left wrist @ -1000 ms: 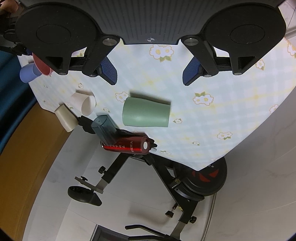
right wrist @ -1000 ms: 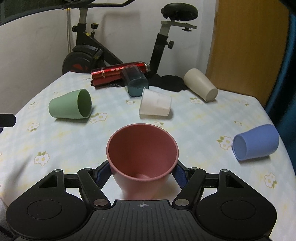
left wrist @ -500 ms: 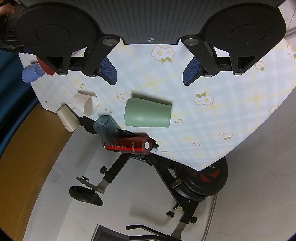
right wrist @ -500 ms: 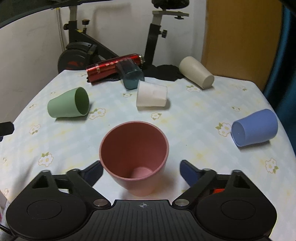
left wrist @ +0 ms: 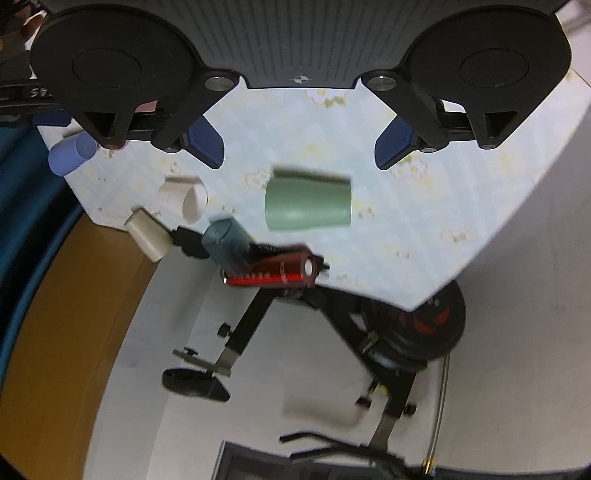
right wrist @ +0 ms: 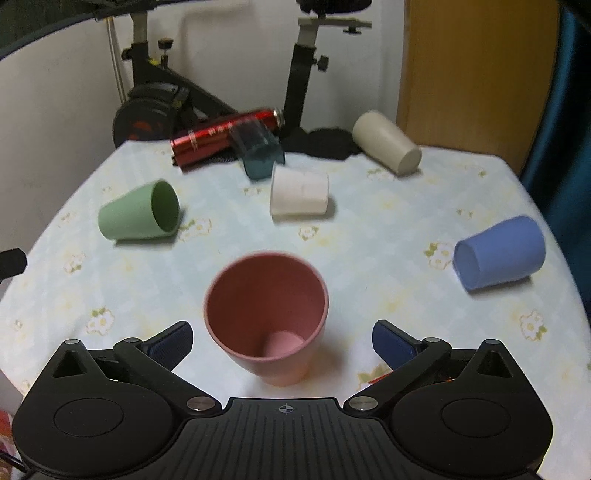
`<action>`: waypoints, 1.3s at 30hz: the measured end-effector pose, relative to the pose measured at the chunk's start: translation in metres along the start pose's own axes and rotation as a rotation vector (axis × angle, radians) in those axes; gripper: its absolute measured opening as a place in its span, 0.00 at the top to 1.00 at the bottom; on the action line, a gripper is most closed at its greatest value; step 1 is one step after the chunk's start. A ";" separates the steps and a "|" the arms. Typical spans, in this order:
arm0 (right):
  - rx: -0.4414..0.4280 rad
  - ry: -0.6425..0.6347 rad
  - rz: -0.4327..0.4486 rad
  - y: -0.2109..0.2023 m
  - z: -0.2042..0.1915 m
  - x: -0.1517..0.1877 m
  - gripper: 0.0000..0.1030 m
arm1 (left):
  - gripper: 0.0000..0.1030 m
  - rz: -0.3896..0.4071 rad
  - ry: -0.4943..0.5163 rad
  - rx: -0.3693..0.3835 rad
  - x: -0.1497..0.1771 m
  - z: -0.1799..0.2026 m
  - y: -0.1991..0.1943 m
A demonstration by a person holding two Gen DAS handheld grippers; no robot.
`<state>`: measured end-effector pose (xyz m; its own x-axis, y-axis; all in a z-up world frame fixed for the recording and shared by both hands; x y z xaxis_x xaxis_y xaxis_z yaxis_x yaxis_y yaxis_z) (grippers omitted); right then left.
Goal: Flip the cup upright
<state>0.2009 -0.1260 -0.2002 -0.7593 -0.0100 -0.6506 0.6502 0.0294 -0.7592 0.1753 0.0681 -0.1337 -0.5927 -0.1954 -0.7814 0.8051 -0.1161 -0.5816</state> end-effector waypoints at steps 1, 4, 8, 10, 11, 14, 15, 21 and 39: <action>-0.003 0.001 0.014 -0.007 0.001 -0.003 0.00 | 0.04 0.019 0.010 0.007 -0.005 0.002 -0.005; -0.008 0.003 0.069 -0.031 0.003 -0.015 0.00 | 0.00 0.096 0.058 0.006 -0.023 0.010 -0.025; -0.008 0.024 0.147 -0.066 0.012 -0.031 0.00 | 0.00 0.184 0.120 -0.016 -0.046 0.021 -0.052; 0.006 0.042 0.185 -0.082 0.020 -0.039 0.00 | 0.00 0.224 0.139 -0.012 -0.055 0.029 -0.064; 0.010 0.050 0.200 -0.088 0.023 -0.041 0.00 | 0.00 0.237 0.146 -0.012 -0.059 0.033 -0.069; 0.020 0.075 0.245 -0.106 0.033 -0.046 0.00 | 0.00 0.268 0.169 -0.014 -0.064 0.048 -0.078; 0.024 0.078 0.255 -0.111 0.035 -0.047 0.00 | 0.00 0.274 0.180 -0.011 -0.065 0.054 -0.079; 0.055 0.064 0.315 -0.130 0.041 -0.051 0.00 | 0.00 0.267 0.216 0.003 -0.061 0.075 -0.082; 0.060 0.076 0.367 -0.154 0.043 -0.051 0.00 | 0.00 0.280 0.218 0.010 -0.061 0.077 -0.091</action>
<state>0.1409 -0.1734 -0.0507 -0.4738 0.0651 -0.8783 0.8781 -0.0410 -0.4767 0.1398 0.0154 -0.0157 -0.3392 -0.0088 -0.9407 0.9365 -0.0974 -0.3368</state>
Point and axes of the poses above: each gripper's, at about its wrist camera, not at the fingertips, and y roughly the way its jaws point, z to its right, x to its underside, the point moved 9 cm from there along y, roughly the way its jaws point, and after that the axes turned 5 degrees about x, right-handed, at the moved point
